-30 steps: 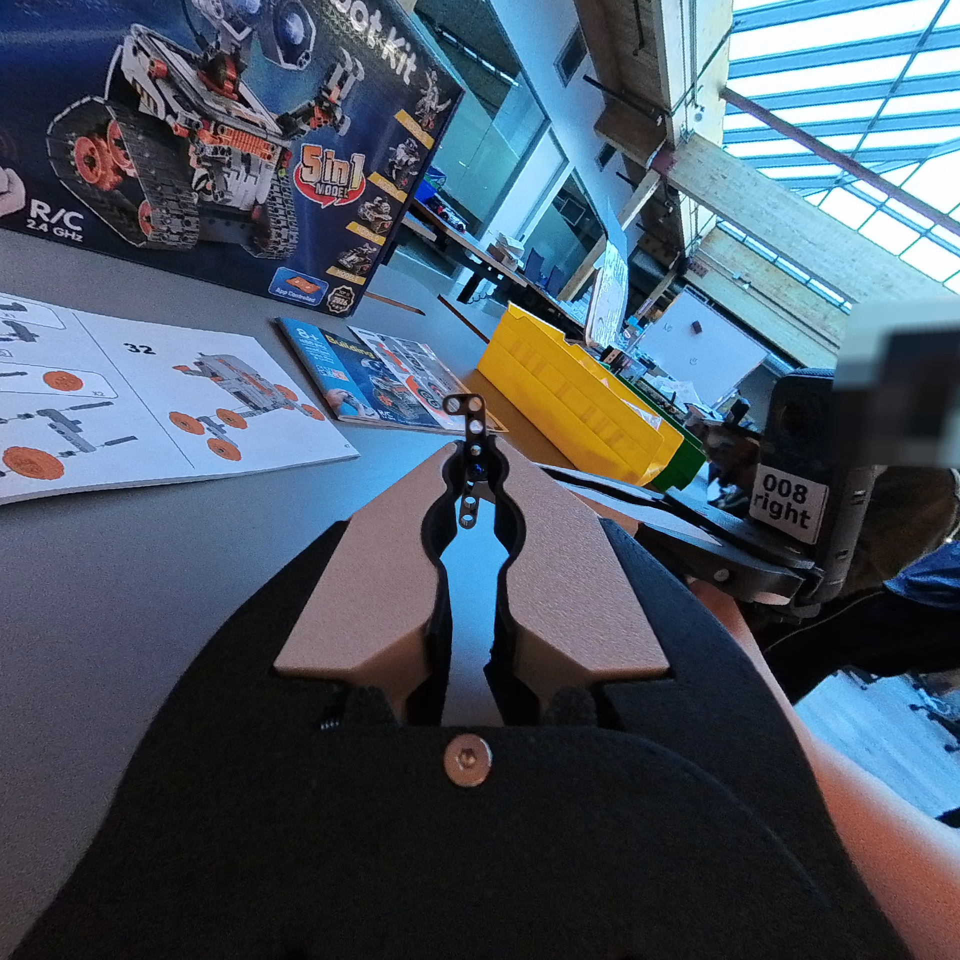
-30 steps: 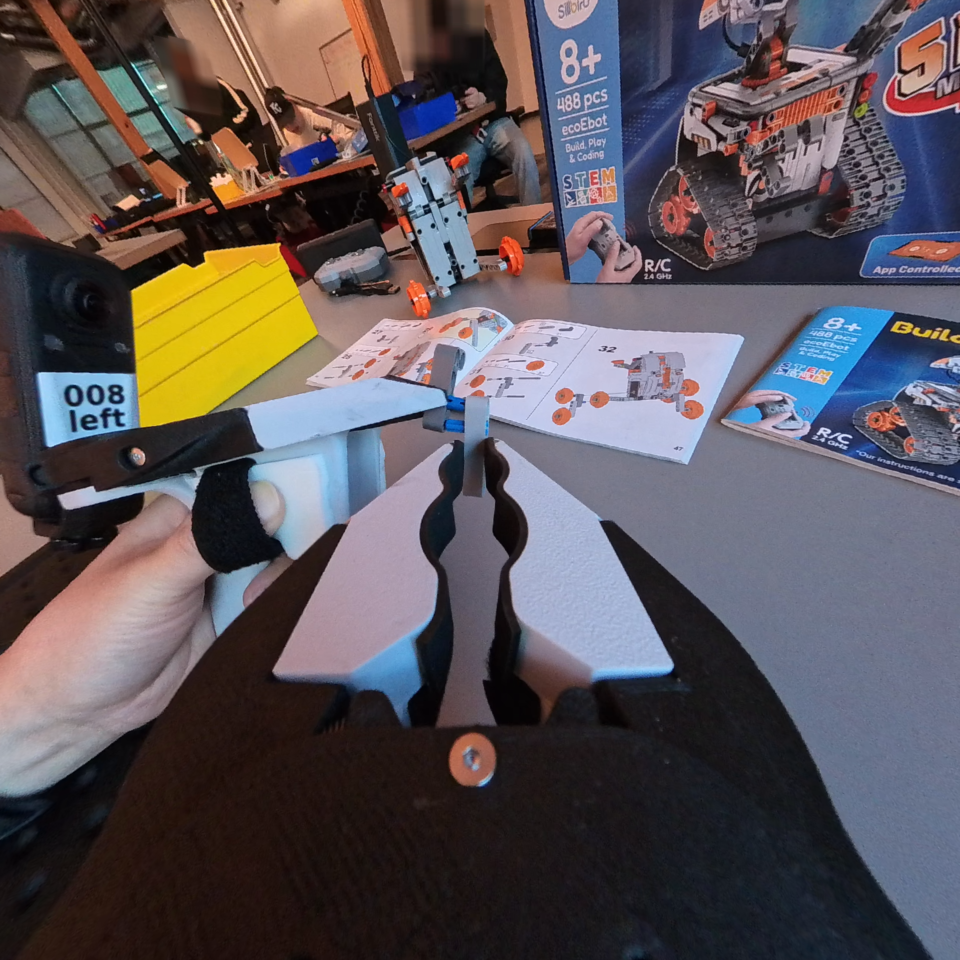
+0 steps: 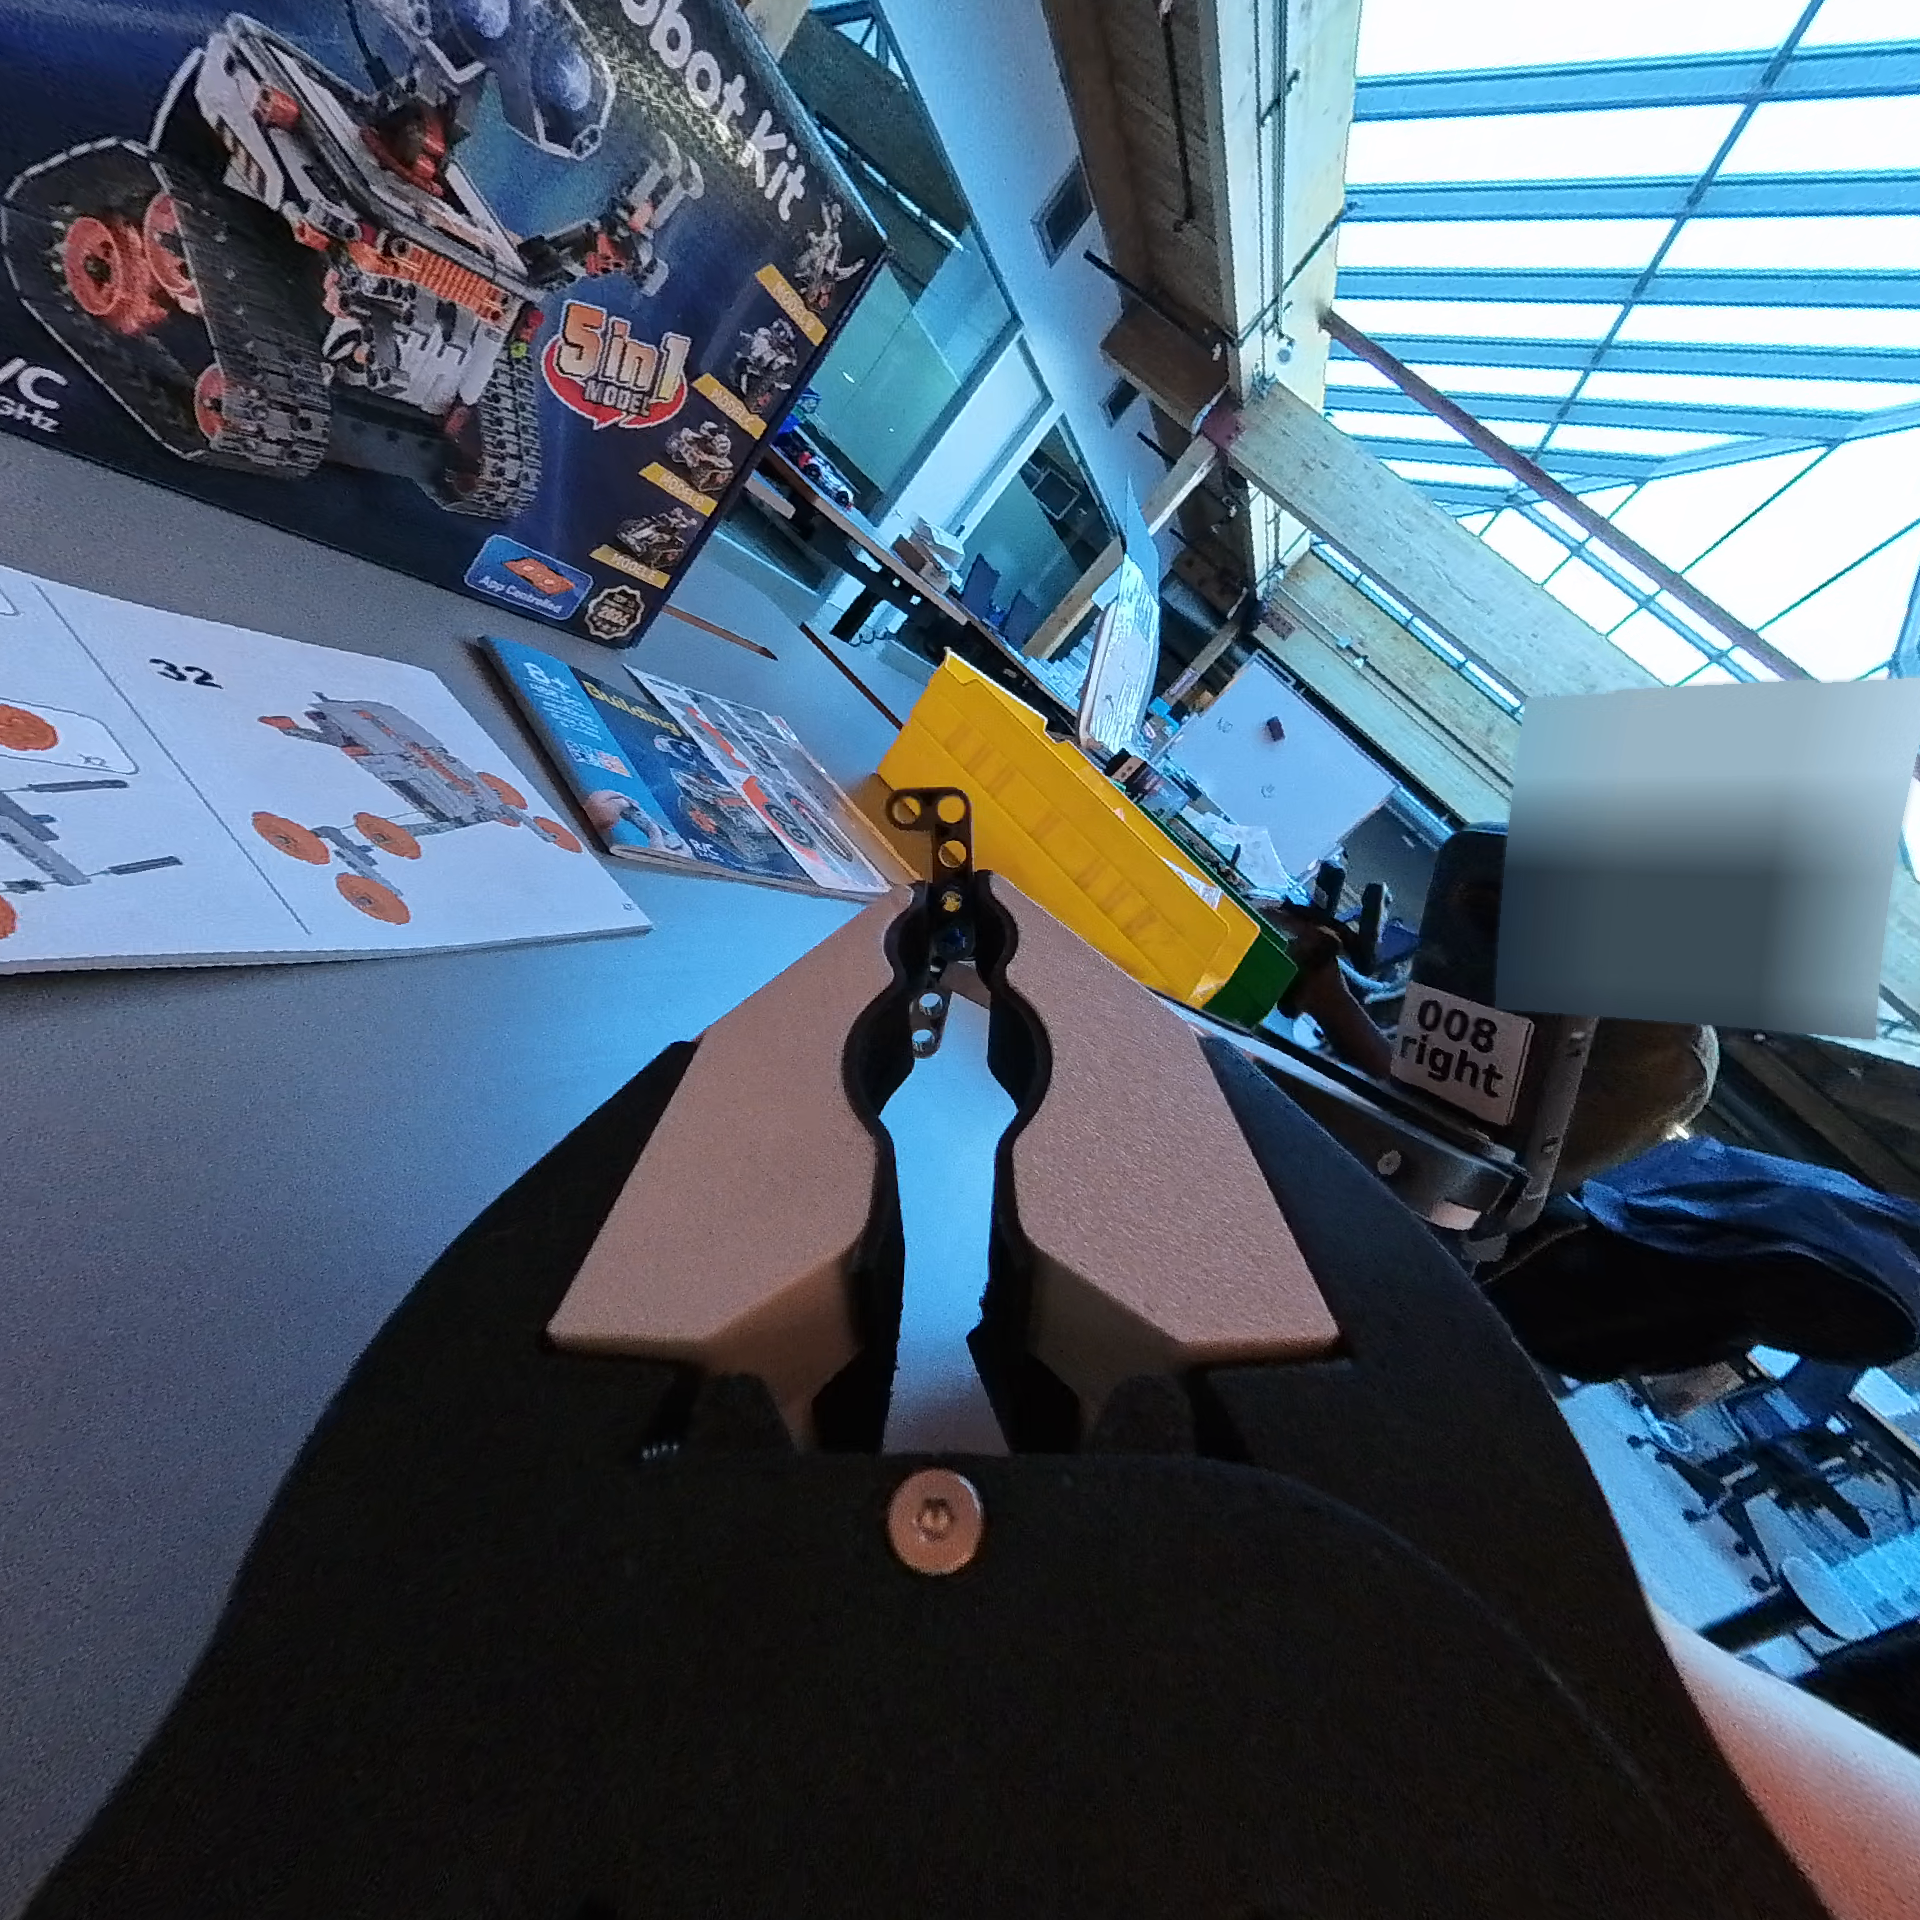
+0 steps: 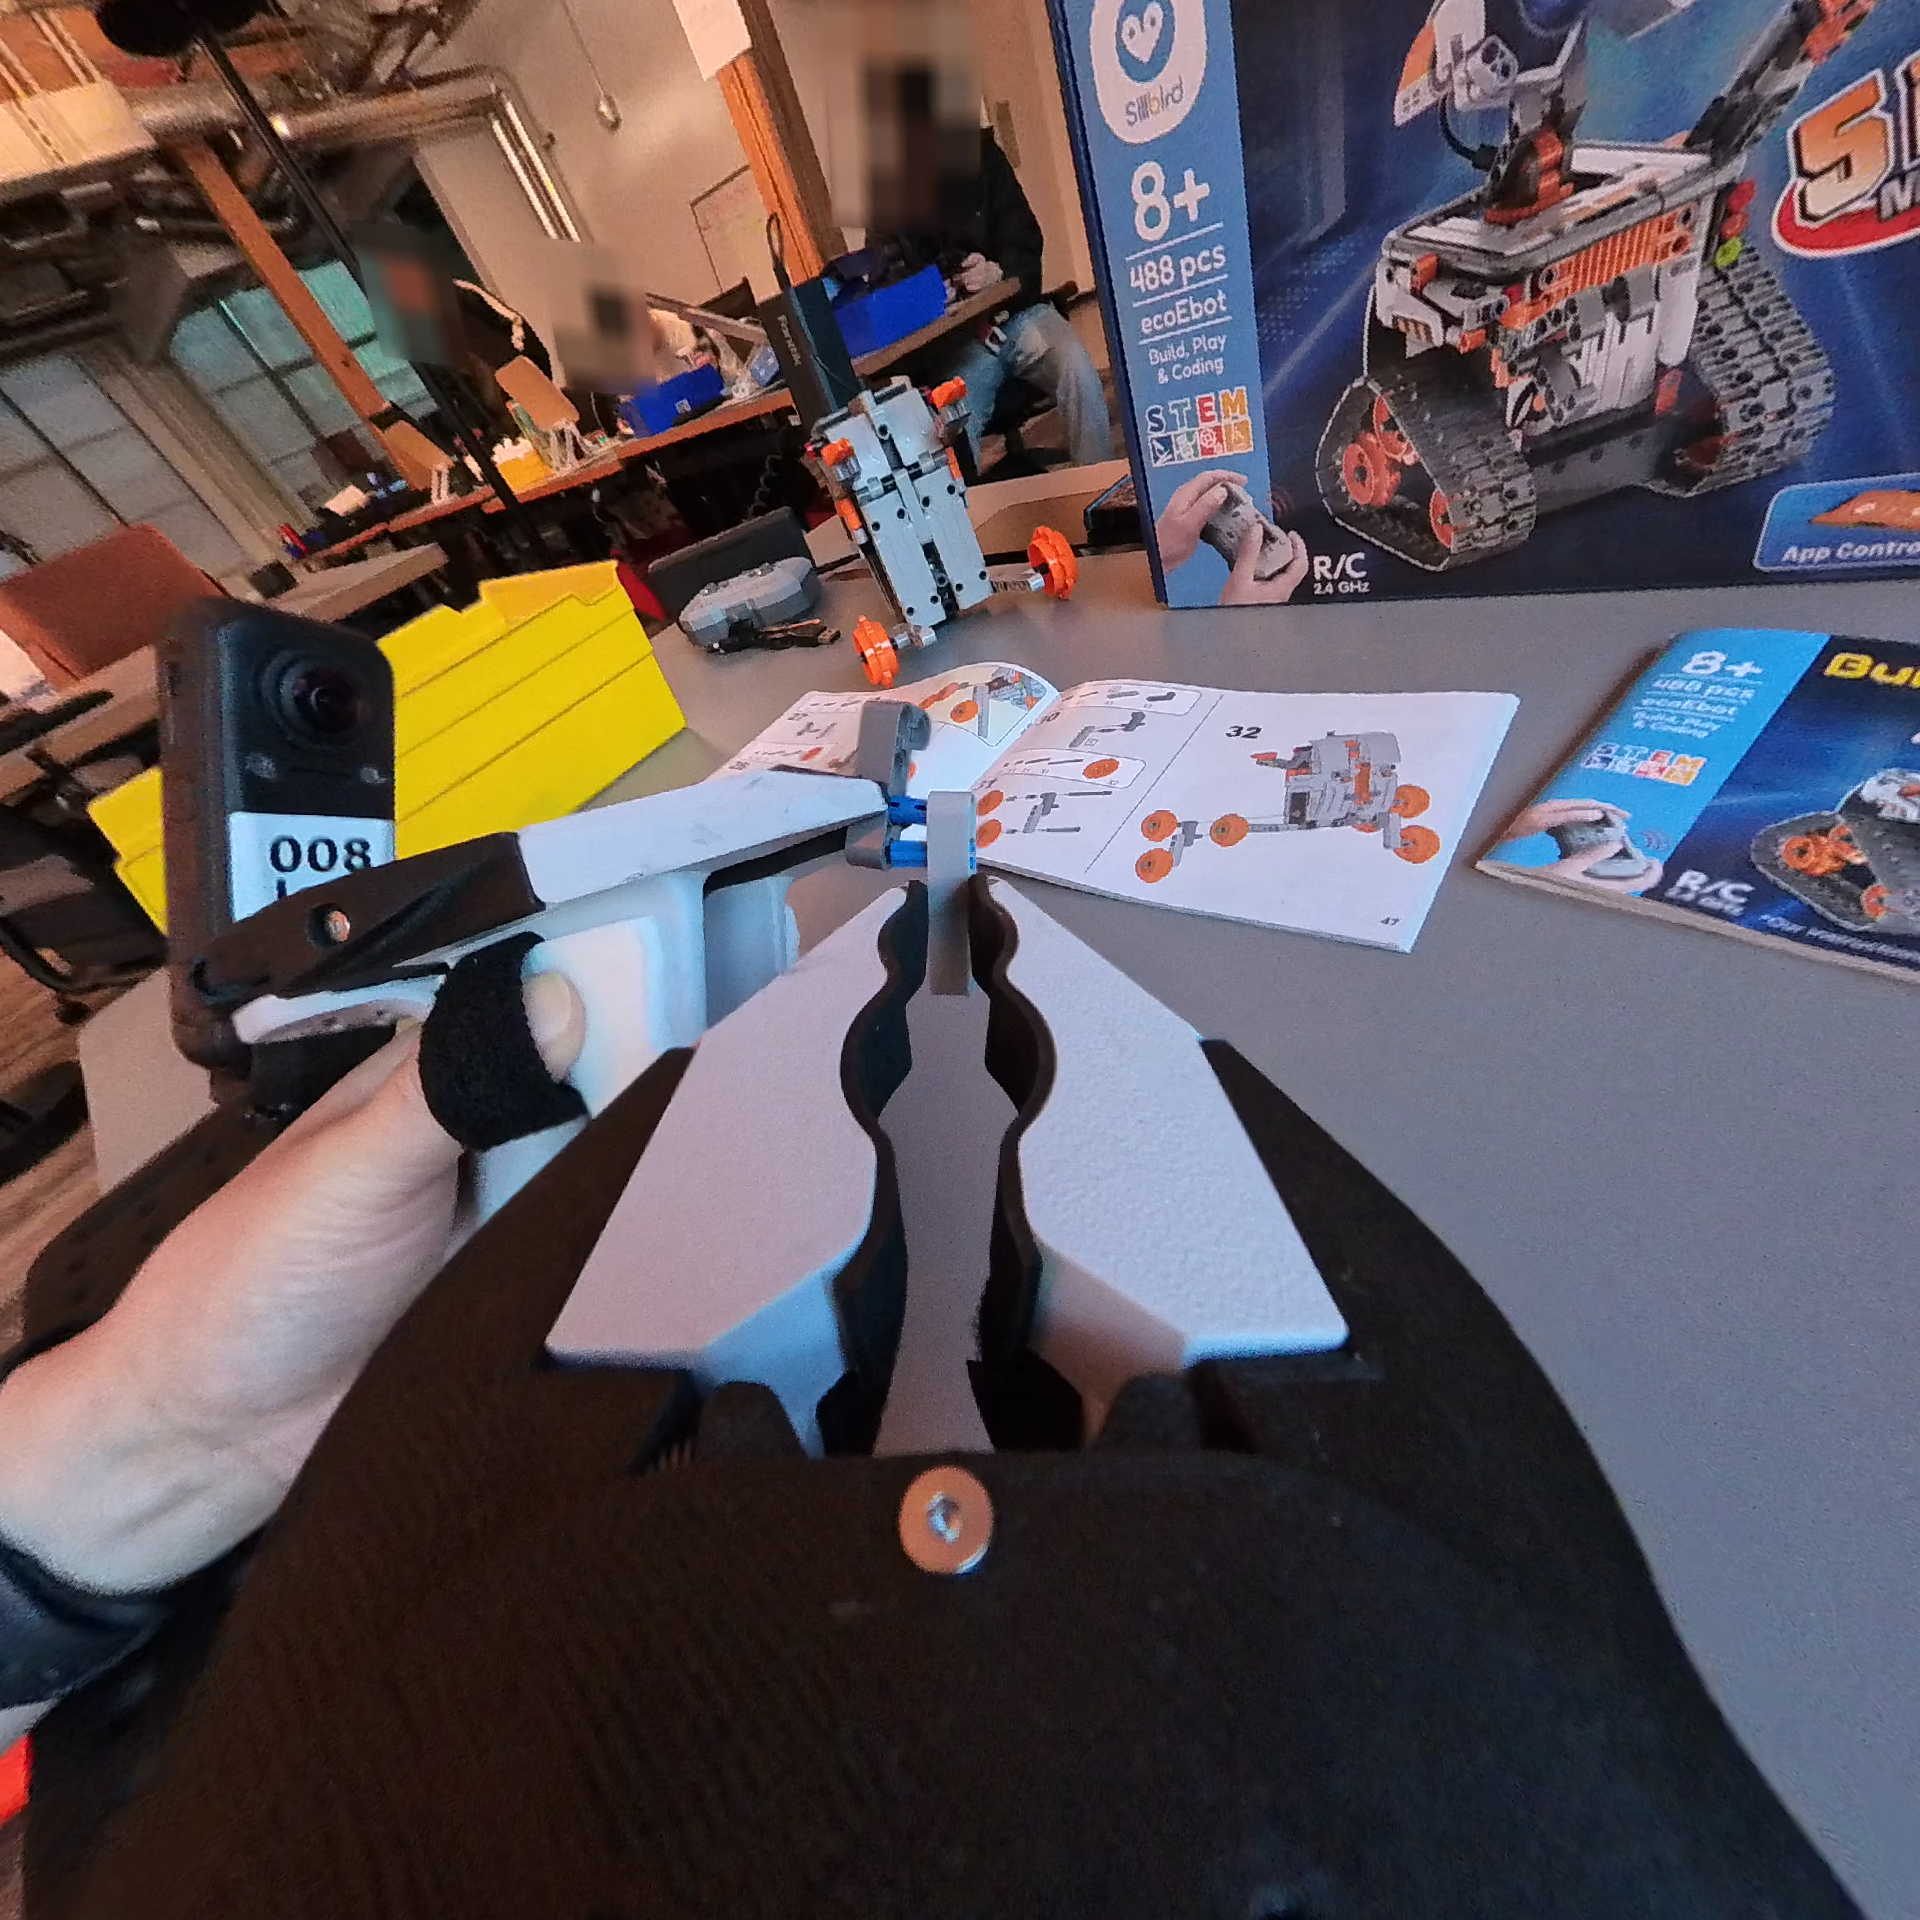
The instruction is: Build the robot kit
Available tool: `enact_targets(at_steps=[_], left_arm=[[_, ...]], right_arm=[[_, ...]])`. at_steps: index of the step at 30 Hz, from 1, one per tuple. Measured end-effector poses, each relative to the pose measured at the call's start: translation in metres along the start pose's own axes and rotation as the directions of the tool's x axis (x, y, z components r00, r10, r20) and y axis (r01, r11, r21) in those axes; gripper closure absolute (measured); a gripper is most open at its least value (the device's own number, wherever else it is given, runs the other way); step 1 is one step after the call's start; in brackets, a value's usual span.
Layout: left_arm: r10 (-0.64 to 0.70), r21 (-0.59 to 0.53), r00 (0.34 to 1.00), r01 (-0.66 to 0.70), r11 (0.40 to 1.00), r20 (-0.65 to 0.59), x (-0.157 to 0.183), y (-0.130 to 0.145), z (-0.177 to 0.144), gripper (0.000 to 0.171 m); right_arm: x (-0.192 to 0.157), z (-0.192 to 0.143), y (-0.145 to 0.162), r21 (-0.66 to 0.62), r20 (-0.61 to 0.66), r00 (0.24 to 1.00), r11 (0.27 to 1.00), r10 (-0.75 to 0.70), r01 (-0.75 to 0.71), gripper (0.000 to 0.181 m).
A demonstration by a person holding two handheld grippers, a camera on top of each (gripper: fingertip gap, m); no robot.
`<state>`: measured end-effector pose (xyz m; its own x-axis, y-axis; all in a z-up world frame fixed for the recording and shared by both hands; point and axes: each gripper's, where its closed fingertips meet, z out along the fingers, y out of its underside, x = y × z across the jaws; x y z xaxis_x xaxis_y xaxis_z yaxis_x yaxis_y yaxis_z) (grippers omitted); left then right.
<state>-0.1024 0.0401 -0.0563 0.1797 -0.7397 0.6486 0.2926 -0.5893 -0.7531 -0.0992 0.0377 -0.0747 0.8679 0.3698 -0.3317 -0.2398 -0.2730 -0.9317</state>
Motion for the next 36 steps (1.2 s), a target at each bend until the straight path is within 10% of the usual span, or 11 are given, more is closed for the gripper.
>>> enact_targets(at_steps=[36], left_arm=[[0.031,0.056,0.999,-0.033,0.998,0.02,0.001,-0.011,-0.008,0.167]], right_arm=[[0.006,0.001,-0.003,0.048,-0.053,0.994,0.995,0.094,-0.092,0.175]])
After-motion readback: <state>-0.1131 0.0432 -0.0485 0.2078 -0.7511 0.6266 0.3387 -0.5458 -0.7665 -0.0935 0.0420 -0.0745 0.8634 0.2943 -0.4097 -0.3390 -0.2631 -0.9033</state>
